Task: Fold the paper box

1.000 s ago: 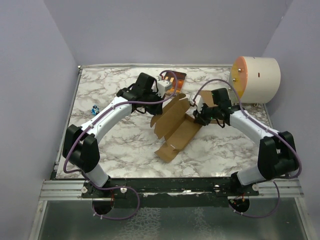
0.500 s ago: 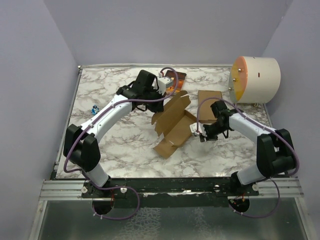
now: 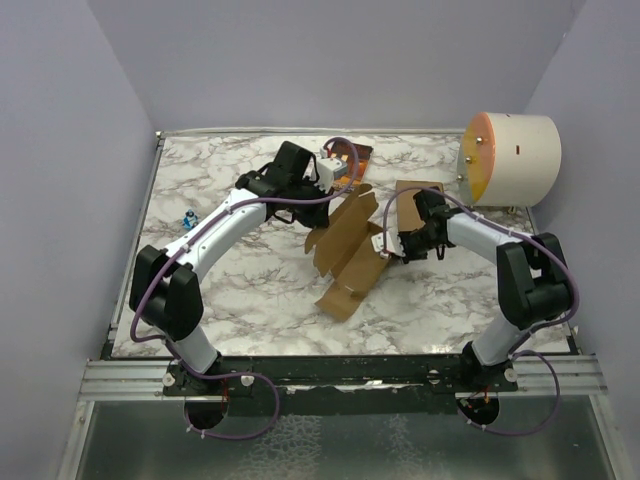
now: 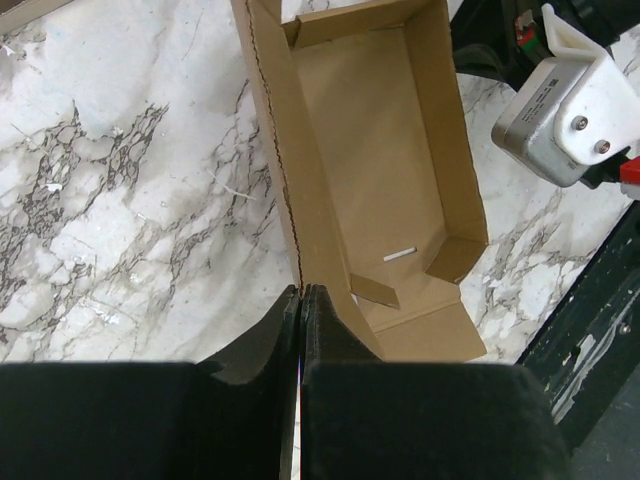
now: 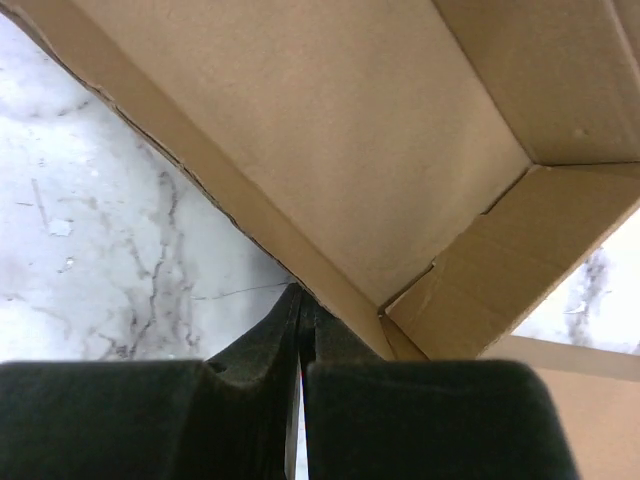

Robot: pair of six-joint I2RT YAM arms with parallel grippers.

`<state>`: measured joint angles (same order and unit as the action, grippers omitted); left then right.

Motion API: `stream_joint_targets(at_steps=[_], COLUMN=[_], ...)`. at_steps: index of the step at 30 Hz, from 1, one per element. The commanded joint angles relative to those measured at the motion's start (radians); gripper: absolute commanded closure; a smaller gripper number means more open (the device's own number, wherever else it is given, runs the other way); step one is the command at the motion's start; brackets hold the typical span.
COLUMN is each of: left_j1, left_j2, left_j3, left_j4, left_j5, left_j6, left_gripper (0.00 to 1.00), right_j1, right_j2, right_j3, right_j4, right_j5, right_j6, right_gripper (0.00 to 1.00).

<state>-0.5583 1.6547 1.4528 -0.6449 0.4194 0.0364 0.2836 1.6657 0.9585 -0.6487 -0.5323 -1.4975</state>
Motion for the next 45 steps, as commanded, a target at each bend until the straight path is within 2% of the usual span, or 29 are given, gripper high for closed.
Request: stream_joint_targets(at_steps=[1,17,23,31,35,39,45], left_j1=[-0.008,-0.026,-0.034,-0.034,-0.034,-0.034,-0.034], left_j2=[0.027,0.087,0.084,0.048,0.005,-0.01,-0.032], left_j3=[0.031,0.114,0.128,0.13,0.123,0.115,0.098], left_j4=[-0.009,-0.043,-0.043,-0.074,-0.082,-0.092,-0.08], left_j5=[0.066,0.091,0.154,0.001,-0.036,-0.056,-0.035], left_j6=[0.017,0.034,0.039,0.03,0.022,0.014,-0.006], left_gripper=[1.0,1.0,1.0,1.0,1.0,1.0,1.0], right_j1=[0.033,0.049,0.048,0.041,-0.013,-0.13,-0.166], right_j2=[0.016,0.043,0.052,-0.033,-0.111,-0.153,-0.149], right_j3=[0.048,0.09,0.093,0.033,-0.002,0.004,-0.007], right_j4=[0.048,-0.009,-0.009,-0.118,-0.22,-0.3,-0.292], right_j5=[-0.001,0.013,-0.015,-0.032,-0.1,-0.166,-0.187], right_j6=[-0.017,-0.02,-0.005,-0.043,-0.108,-0.189,-0.205], right_gripper=[0.99,0.99,0.99,0.99,0.98,0.98,0.98])
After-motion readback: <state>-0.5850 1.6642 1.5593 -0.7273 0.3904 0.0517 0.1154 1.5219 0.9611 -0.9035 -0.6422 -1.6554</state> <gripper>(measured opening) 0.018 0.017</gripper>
